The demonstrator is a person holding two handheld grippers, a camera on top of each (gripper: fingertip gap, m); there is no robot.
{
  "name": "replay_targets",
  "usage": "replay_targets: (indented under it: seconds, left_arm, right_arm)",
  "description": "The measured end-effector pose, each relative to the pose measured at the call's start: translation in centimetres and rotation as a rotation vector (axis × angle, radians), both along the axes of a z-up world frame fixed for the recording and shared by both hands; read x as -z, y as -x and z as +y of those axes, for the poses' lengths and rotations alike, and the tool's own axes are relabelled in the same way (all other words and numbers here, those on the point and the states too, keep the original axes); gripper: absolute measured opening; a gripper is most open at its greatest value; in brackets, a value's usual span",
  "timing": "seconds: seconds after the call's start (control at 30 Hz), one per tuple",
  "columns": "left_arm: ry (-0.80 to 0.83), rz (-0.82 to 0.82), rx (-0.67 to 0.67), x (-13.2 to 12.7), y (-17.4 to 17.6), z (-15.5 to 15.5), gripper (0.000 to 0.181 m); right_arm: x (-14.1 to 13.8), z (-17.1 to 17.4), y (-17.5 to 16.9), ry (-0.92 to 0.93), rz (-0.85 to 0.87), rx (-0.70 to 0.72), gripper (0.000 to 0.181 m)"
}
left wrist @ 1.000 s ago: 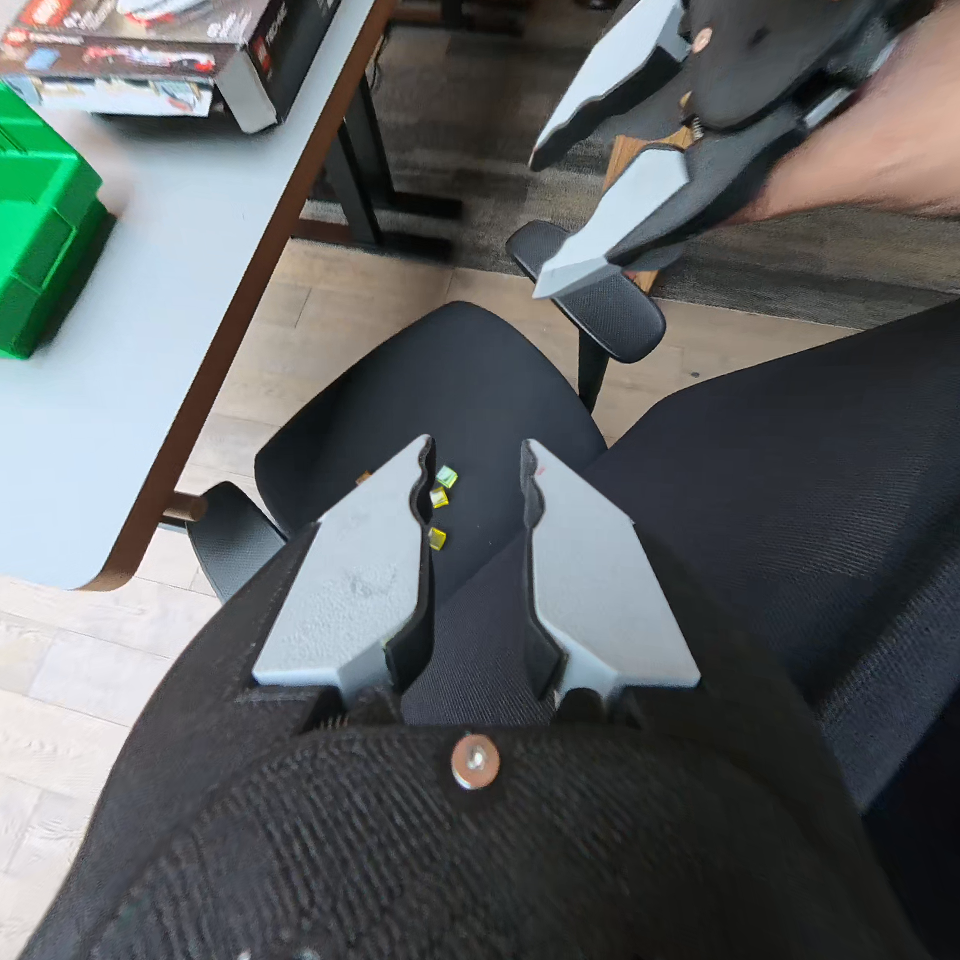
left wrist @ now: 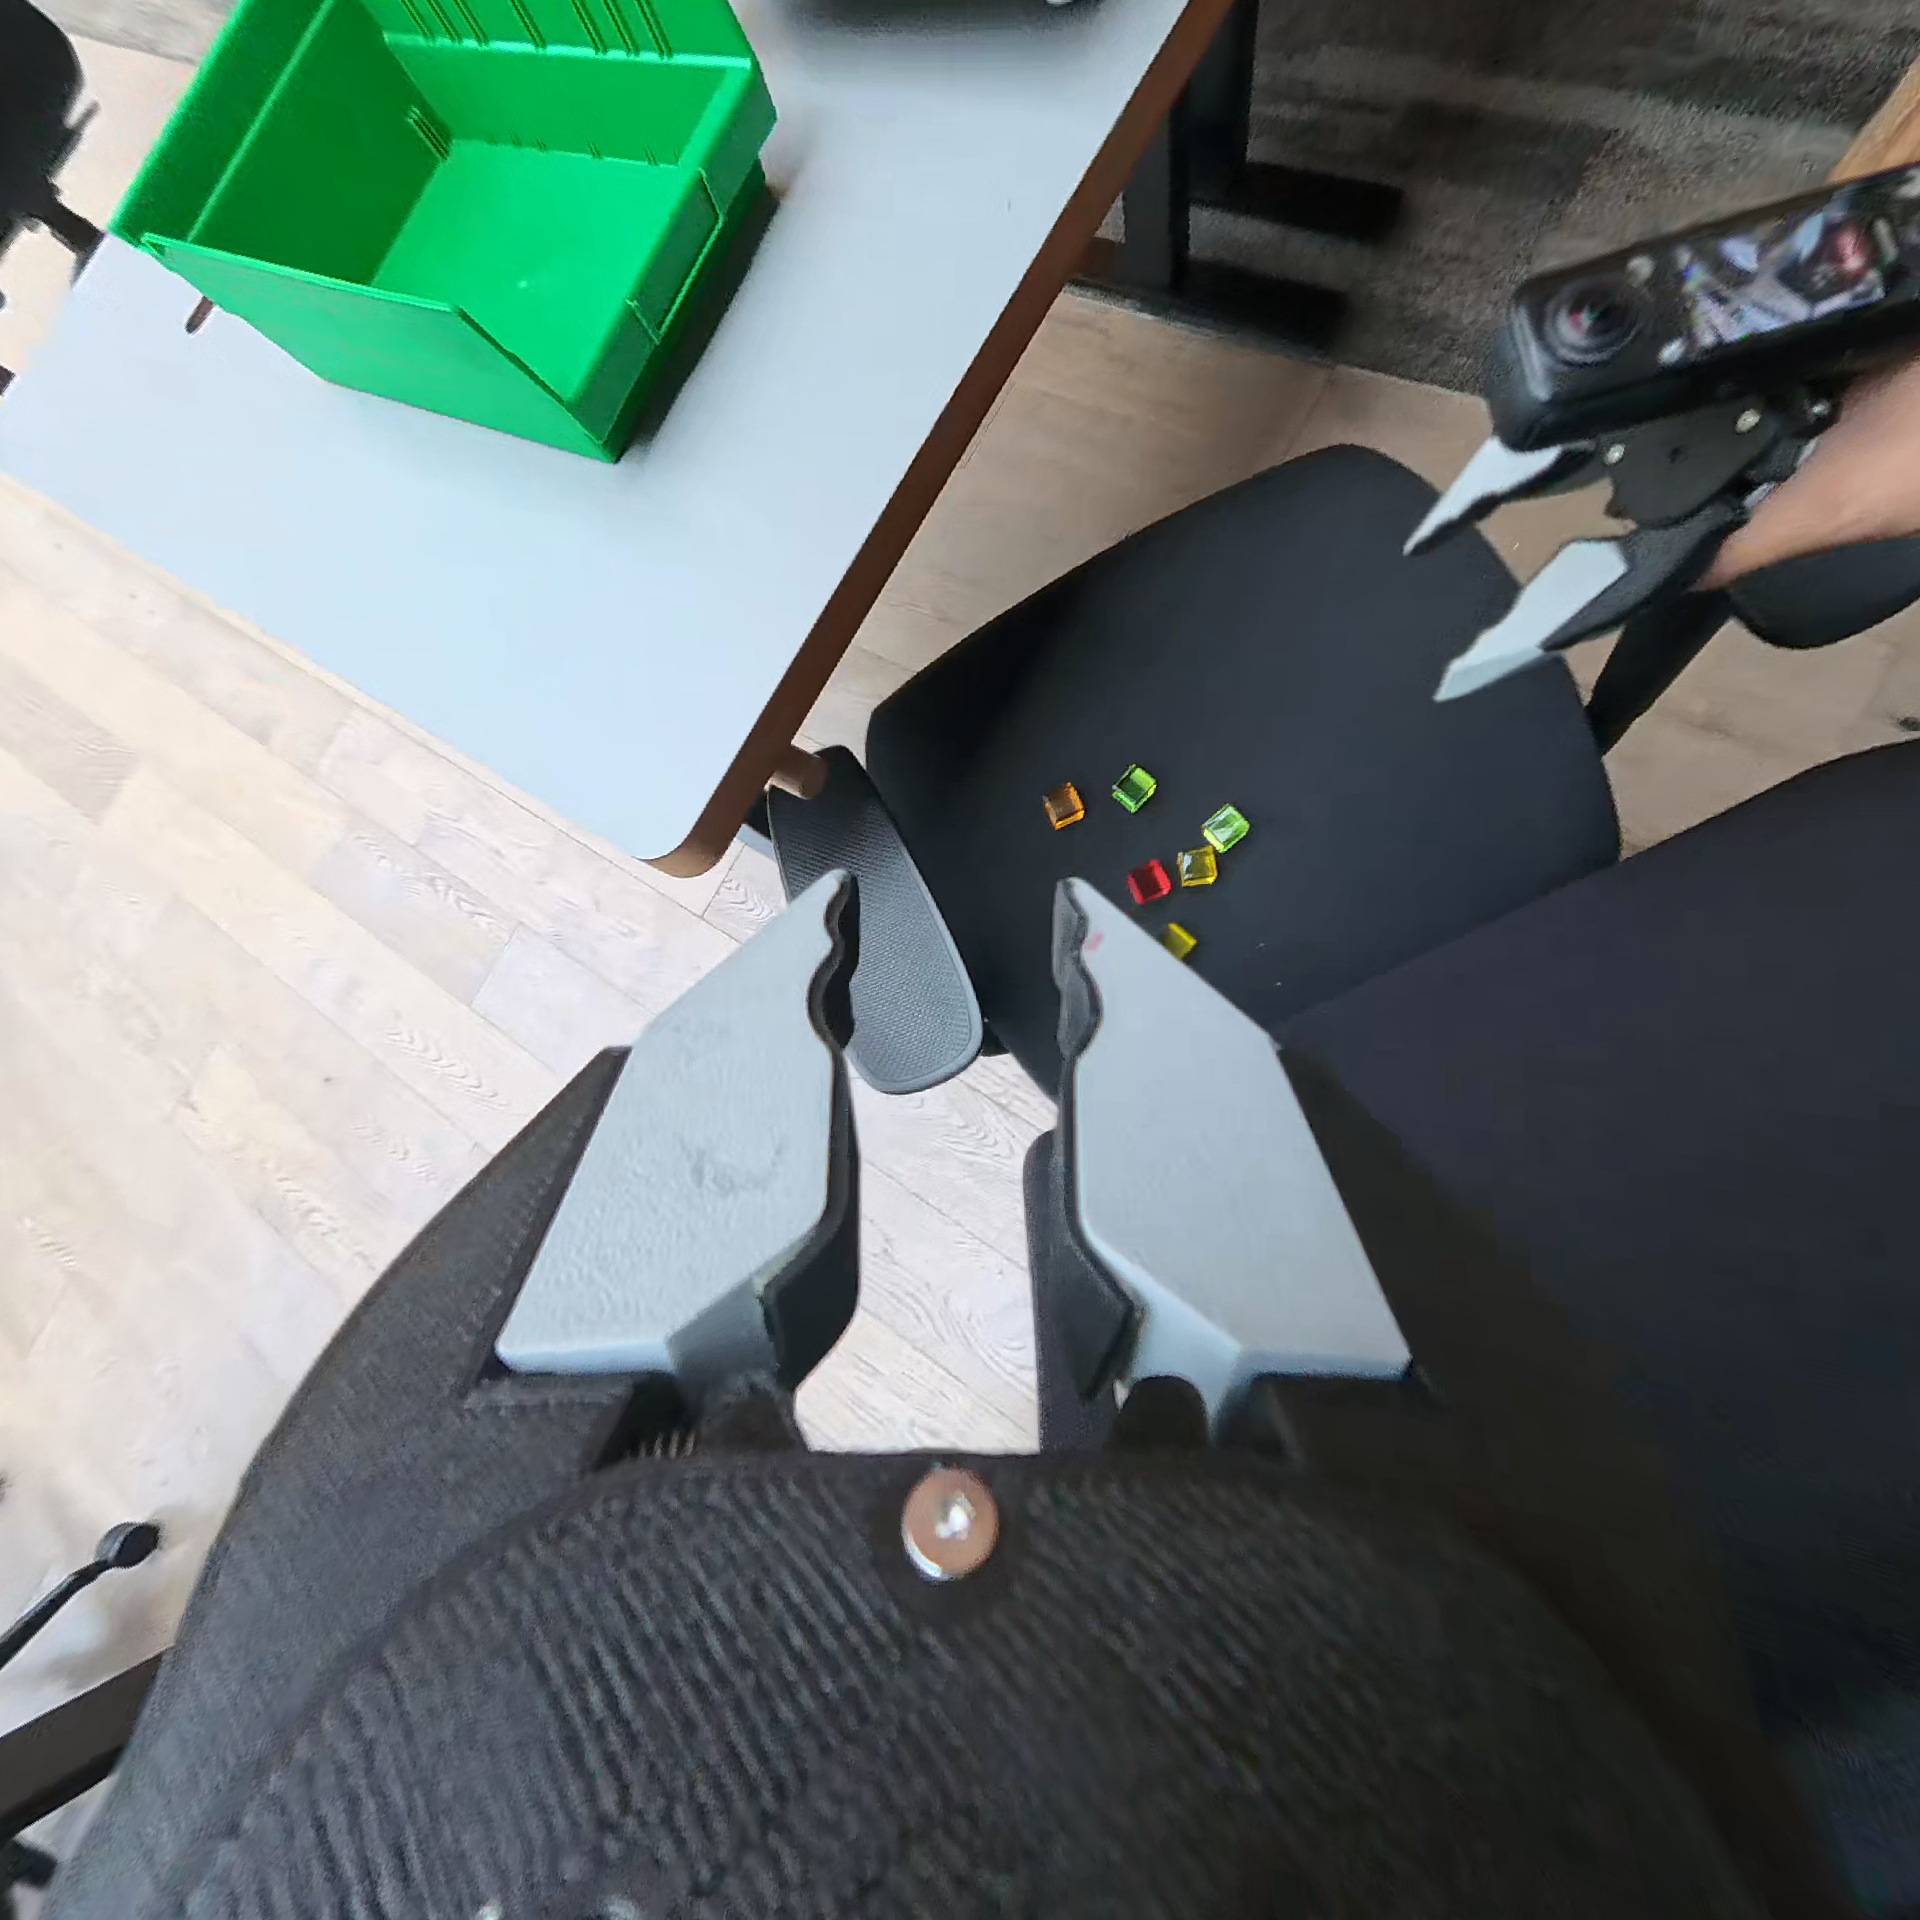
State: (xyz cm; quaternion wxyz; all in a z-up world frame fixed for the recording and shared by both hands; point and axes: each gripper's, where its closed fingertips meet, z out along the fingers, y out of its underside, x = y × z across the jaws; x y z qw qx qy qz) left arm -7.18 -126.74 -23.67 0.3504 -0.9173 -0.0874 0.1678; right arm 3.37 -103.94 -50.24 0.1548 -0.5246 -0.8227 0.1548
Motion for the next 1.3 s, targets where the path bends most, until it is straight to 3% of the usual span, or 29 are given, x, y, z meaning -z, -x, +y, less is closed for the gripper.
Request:
replay_targets:
  seconds: [0.13, 0.27, 0.5, 0.67, 0.77, 0.87, 0.97, 1.03, 1.1, 1.2, 1.3]
  left_arm:
    - [0.033, 0.088, -0.028, 0.1, 0.7, -0.6, 0.028]
    - [0.050, 0.091, -0.047, 0.5, 0.9, -0.9, 0.026]
    - [0.119, 0.070, -0.095, 1.7, 1.6, -1.6, 0.028]
    - [0.135, 0.097, -0.137, 1.7, 2.2, -2.2, 0.013]
    - [0.150, 0.116, -0.146, 1.8, 2.3, -2.4, 0.012]
    - [0.190, 0.110, -0.152, 2.4, 2.4, -2.6, 0.012]
    - [0.227, 0.160, -0.159, 2.7, 2.8, -3.2, 0.006]
    - [0.285, 0.192, -0.162, 3.2, 3.0, -4.0, 0.005]
    - [0.286, 0.201, -0.145, 3.1, 3.0, -3.7, 0.005]
    - [0.304, 0.194, -0.156, 3.4, 3.1, -3.9, 0.006]
    - [0.296, 0.188, -0.169, 3.3, 3.3, -3.9, 0.006]
  right_arm:
    - [5.5, -1.8, -2.1, 0.033, -0.111, -0.007, 0.063]
    - [9.4, -3.8, -1.9, 0.069, -0.167, 0.013, 0.068]
    - [14.0, -5.7, 2.4, 0.111, -0.205, 0.013, 0.069]
    - [17.4, -6.7, 5.1, 0.191, -0.253, 0.053, 0.075]
    - [19.5, -7.3, 6.6, 0.145, -0.259, 0.016, 0.075]
    - [21.3, -7.6, 7.6, 0.054, -0.256, -0.068, 0.068]
    - [23.1, -6.8, 8.0, -0.074, -0.277, -0.188, 0.043]
    - [23.5, -5.2, 8.7, -0.158, -0.276, -0.218, 0.026]
    - [23.0, -4.0, 9.8, -0.145, -0.275, -0.168, 0.026]
    - [21.6, -2.7, 10.7, -0.080, -0.302, -0.071, 0.040]
    - [19.4, -2.3, 10.8, -0.019, -0.267, 0.007, 0.040]
